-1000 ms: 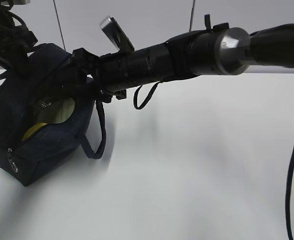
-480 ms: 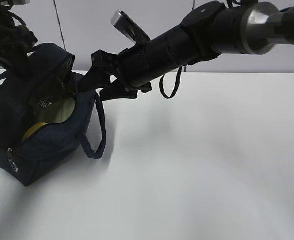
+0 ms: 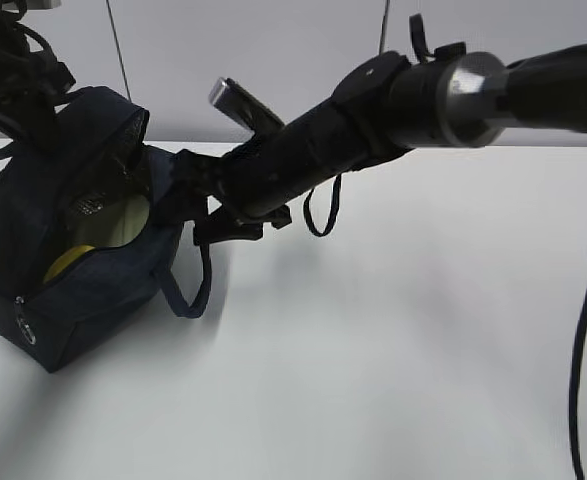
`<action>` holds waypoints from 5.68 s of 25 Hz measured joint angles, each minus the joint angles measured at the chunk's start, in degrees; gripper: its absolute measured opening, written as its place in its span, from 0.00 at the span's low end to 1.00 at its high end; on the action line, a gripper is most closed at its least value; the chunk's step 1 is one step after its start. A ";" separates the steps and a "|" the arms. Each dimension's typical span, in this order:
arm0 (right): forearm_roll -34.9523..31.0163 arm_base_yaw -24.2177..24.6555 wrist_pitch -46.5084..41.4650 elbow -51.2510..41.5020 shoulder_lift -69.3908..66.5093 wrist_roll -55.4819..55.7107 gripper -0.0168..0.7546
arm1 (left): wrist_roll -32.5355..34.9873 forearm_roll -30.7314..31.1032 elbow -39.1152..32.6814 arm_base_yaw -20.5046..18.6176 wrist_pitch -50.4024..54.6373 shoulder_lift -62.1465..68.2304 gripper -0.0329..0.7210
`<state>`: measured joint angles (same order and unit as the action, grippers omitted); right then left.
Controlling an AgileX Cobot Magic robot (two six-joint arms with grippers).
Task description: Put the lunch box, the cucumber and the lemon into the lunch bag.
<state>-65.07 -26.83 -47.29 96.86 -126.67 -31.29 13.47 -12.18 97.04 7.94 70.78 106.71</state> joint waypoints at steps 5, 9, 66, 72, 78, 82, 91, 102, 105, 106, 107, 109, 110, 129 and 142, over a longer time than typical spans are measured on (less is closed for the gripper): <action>-1.89 -1.25 1.12 0.00 -1.33 0.00 0.49 | 0.00 0.00 0.00 0.00 0.00 0.00 0.12; -2.01 -1.33 0.85 0.00 -1.33 0.00 0.20 | 0.00 -0.12 0.00 0.00 0.00 0.00 0.12; 19.46 12.72 -16.55 -0.21 11.83 3.42 0.46 | -1.43 -18.29 0.00 11.13 -6.13 0.13 0.12; 19.46 13.52 -14.95 -0.21 12.43 3.42 0.49 | -1.43 -17.80 0.00 11.13 -6.28 0.13 0.12; 20.43 17.34 -14.18 0.81 15.53 3.42 0.49 | -1.43 -14.74 0.00 11.13 -8.92 0.13 0.12; 23.54 18.63 -13.60 2.35 19.07 3.42 0.49 | -1.43 -12.55 0.00 11.13 -10.72 -0.33 0.12; 31.91 18.73 -5.49 2.49 33.69 1.40 0.49 | -1.43 -8.94 0.00 11.13 -18.51 -3.67 0.12; 33.65 18.73 -0.91 -1.89 47.38 -0.46 0.42 | -1.33 -3.30 -5.51 14.61 -32.24 -15.59 0.12; 33.65 18.73 0.10 -5.48 52.68 -0.70 0.41 | -1.33 -2.91 -10.25 14.70 -34.25 -18.86 0.12; 33.65 18.73 0.39 -7.04 54.68 -0.84 0.41 | -1.33 -2.76 -11.85 14.70 -35.05 -19.84 0.12; 33.65 18.73 0.65 -8.53 56.66 -0.93 0.41 | -1.33 -2.62 -13.85 14.70 -35.95 -21.10 0.12; 33.65 18.73 1.17 -12.65 60.32 -1.05 0.41 | -1.33 -2.34 -18.00 14.70 -37.70 -24.06 0.12; 33.65 18.73 1.60 -14.64 62.33 -1.16 0.41 | -1.33 -2.35 -19.76 14.70 -38.73 -25.42 0.12; 22.68 18.73 5.93 -53.56 89.57 -2.23 0.41 | -1.33 -0.64 -42.30 14.70 -43.12 -48.33 0.12; 14.57 18.73 -1.19 -53.81 85.08 -5.27 0.42 | -1.33 0.07 -47.06 14.70 -39.37 -54.94 0.12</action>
<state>-50.51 -8.09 -48.48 43.05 -41.58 -36.56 12.14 -12.11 49.98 22.64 31.40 51.78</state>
